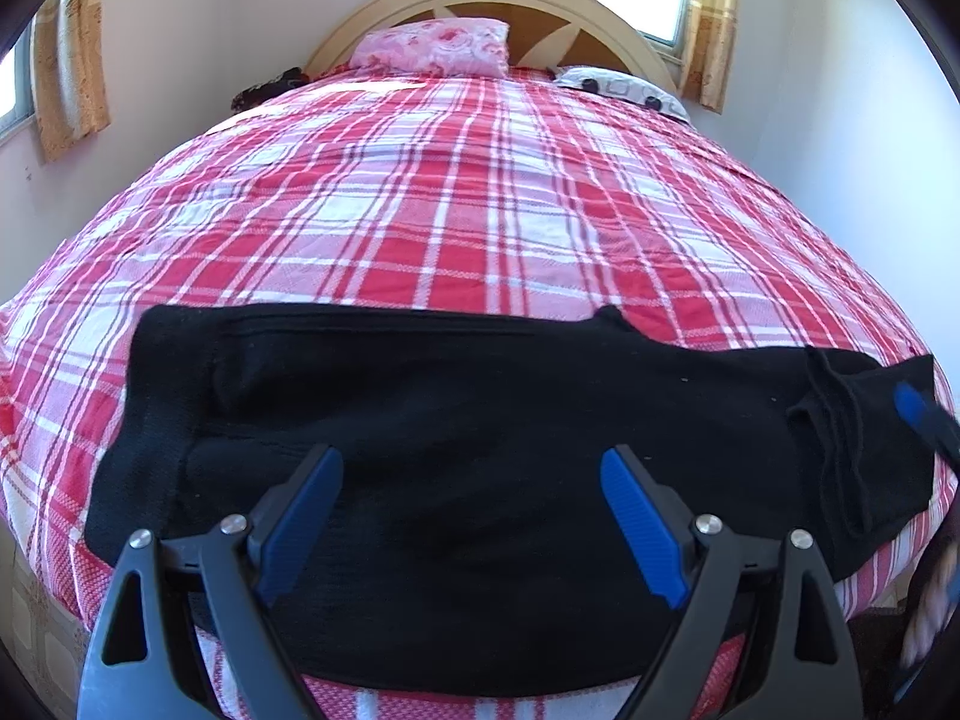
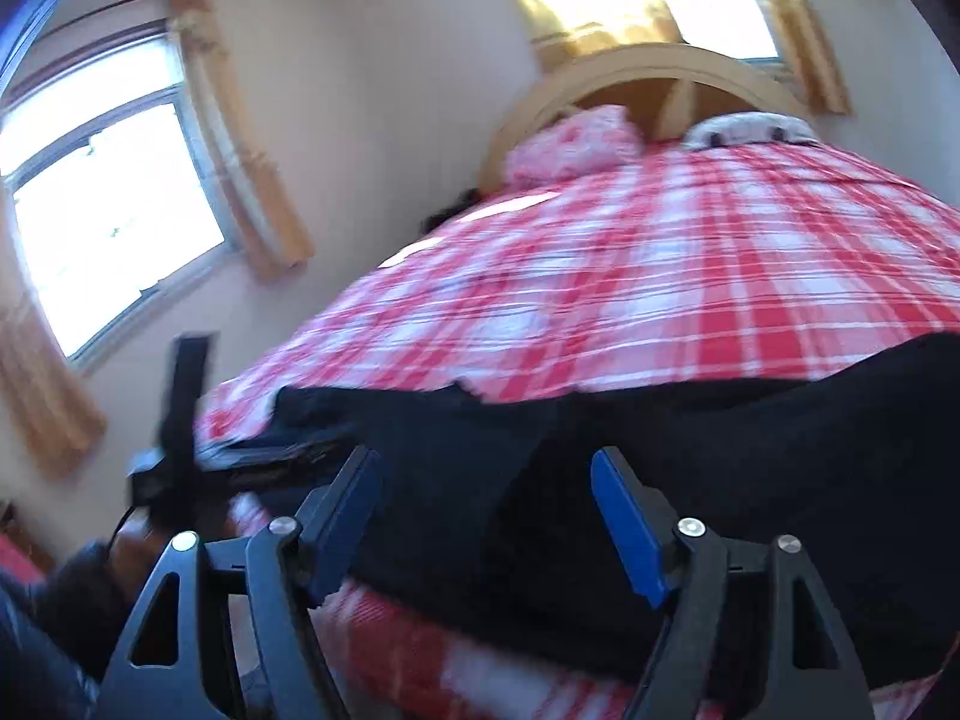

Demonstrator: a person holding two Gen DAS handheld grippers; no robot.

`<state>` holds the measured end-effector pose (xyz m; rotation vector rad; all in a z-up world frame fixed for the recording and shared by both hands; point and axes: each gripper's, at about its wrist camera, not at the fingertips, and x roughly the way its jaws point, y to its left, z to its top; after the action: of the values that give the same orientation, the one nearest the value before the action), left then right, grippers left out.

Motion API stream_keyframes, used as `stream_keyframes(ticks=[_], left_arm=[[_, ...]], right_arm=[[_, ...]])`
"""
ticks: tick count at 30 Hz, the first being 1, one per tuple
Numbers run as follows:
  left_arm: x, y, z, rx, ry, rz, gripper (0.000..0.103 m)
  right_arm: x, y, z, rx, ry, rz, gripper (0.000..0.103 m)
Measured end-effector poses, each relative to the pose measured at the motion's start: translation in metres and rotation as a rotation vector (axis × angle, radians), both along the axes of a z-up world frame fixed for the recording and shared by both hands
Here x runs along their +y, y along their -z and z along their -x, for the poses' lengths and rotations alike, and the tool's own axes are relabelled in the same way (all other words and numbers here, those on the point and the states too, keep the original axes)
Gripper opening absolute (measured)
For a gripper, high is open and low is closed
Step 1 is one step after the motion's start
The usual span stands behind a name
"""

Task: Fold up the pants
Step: 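Fold the lifted pants end over toward the left tool with the right tool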

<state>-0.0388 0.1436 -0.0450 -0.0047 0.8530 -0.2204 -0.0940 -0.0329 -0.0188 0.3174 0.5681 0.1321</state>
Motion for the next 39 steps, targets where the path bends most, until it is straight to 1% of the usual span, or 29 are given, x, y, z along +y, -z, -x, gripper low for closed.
stream_keyframes(ticks=[2,3,4,5,6,8,10,11,12,14,15,17,19,22,23,24,27,28,30,32,33,34,36,37,38,39], left_arm=[[-0.005,-0.002,0.003,-0.016,0.018,-0.019,0.091],[-0.007,-0.003,0.004,-0.025,0.024,-0.030,0.091],[-0.009,-0.003,0.004,-0.030,0.030,-0.042,0.091],[-0.010,-0.002,0.004,-0.028,0.032,-0.045,0.091],[-0.010,-0.003,0.004,-0.026,0.033,-0.044,0.091],[-0.009,-0.003,0.003,-0.023,0.034,-0.040,0.091],[-0.006,-0.003,0.003,-0.025,0.030,-0.043,0.091],[-0.006,-0.003,0.003,-0.025,0.027,-0.042,0.091],[-0.005,-0.002,0.002,-0.023,0.023,-0.040,0.091],[-0.003,0.001,-0.001,-0.007,0.015,-0.029,0.091],[-0.003,0.003,-0.002,0.000,0.015,-0.022,0.091],[-0.004,0.004,-0.002,0.005,0.016,-0.018,0.091],[-0.005,0.005,-0.001,0.003,0.018,-0.022,0.091],[-0.005,0.005,0.000,0.005,0.019,-0.018,0.091],[-0.005,0.005,0.000,0.006,0.019,-0.015,0.091],[-0.006,0.005,0.000,0.005,0.020,-0.016,0.091],[-0.007,0.003,0.000,0.001,0.022,-0.025,0.091],[-0.007,0.002,0.001,-0.001,0.023,-0.024,0.091],[-0.006,-0.001,0.001,-0.012,0.020,-0.022,0.091],[-0.005,-0.001,0.001,-0.010,0.015,-0.020,0.091],[-0.005,-0.001,0.000,-0.007,0.016,-0.017,0.091],[-0.006,-0.001,0.000,-0.006,0.018,-0.017,0.091],[-0.007,-0.002,0.001,-0.010,0.026,-0.025,0.091],[-0.009,-0.004,0.001,-0.017,0.033,-0.030,0.091],[-0.011,-0.006,0.001,-0.023,0.037,-0.031,0.091],[-0.015,-0.011,0.001,-0.034,0.048,-0.028,0.091]], right_arm=[[-0.006,0.000,-0.010,0.031,0.028,0.028,0.061],[-0.003,0.004,-0.019,0.069,0.027,0.048,0.060],[0.001,0.005,-0.024,0.085,0.019,0.067,0.059],[0.007,0.007,-0.031,0.098,0.016,0.093,0.055],[0.011,0.008,-0.038,0.110,0.017,0.114,0.047],[0.023,0.014,-0.051,0.148,0.003,0.162,0.041],[0.037,0.027,-0.060,0.212,0.001,0.231,0.040],[0.042,0.031,-0.060,0.222,0.007,0.273,0.036],[0.048,0.034,-0.057,0.211,0.015,0.320,0.029],[0.056,0.037,-0.053,0.191,0.023,0.413,0.019],[0.059,0.038,-0.050,0.178,0.028,0.436,0.016],[0.066,0.038,-0.042,0.145,0.027,0.463,0.016],[0.072,0.041,-0.036,0.132,0.007,0.486,0.015],[0.084,0.045,-0.030,0.088,-0.018,0.557,0.016],[0.087,0.048,-0.032,0.086,-0.019,0.585,0.016],[0.087,0.053,-0.034,0.085,-0.013,0.592,0.016],[0.083,0.053,-0.042,0.074,0.012,0.547,0.016],[0.082,0.049,-0.045,0.070,0.025,0.528,0.016],[0.077,0.037,-0.047,0.030,0.047,0.452,0.014],[0.076,0.033,-0.048,-0.002,0.056,0.424,0.014],[0.077,0.036,-0.053,0.013,0.047,0.407,0.014],[0.076,0.043,-0.058,0.048,0.027,0.382,0.014],[0.075,0.058,-0.067,0.120,-0.017,0.330,0.018],[0.076,0.057,-0.063,0.089,-0.028,0.333,0.022],[0.075,0.052,-0.060,0.074,-0.052,0.314,0.031],[0.071,0.044,-0.057,0.060,-0.073,0.266,0.032]])
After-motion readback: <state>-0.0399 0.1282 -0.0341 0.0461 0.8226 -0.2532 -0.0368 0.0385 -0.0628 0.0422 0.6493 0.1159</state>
